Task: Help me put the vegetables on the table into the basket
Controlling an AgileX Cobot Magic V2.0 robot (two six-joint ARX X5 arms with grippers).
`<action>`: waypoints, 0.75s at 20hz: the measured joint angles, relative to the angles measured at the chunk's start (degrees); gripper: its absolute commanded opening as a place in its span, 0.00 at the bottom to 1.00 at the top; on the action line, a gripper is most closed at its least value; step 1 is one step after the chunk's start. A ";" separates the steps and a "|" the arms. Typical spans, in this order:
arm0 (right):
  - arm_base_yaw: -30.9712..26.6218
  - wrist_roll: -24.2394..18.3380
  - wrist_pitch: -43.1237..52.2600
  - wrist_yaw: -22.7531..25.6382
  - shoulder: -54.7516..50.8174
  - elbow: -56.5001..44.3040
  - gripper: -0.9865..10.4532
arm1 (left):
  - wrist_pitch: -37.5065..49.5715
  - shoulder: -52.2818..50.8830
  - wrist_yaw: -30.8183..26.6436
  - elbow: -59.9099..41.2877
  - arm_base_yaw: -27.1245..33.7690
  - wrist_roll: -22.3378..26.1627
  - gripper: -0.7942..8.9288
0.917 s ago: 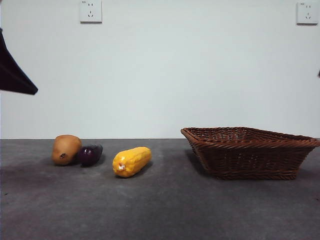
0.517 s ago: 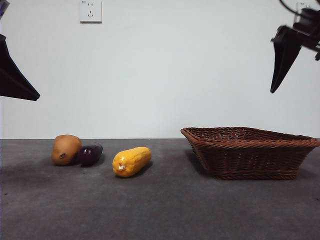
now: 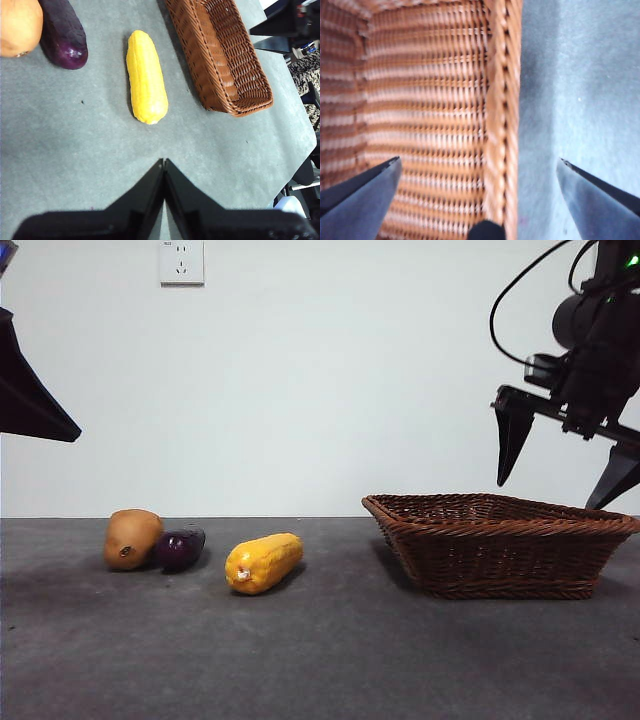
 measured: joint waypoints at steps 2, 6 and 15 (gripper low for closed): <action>0.00 -0.72 -0.31 0.04 2.29 1.62 0.49 | 0.00 0.00 0.00 0.00 0.00 0.02 0.08; 0.00 -1.09 -1.81 0.02 4.98 2.03 0.33 | 0.02 0.04 0.00 0.00 -0.20 0.42 0.08; -0.33 -2.84 -3.45 -2.84 7.32 2.43 0.08 | 0.00 0.04 0.17 0.00 -0.31 0.66 0.08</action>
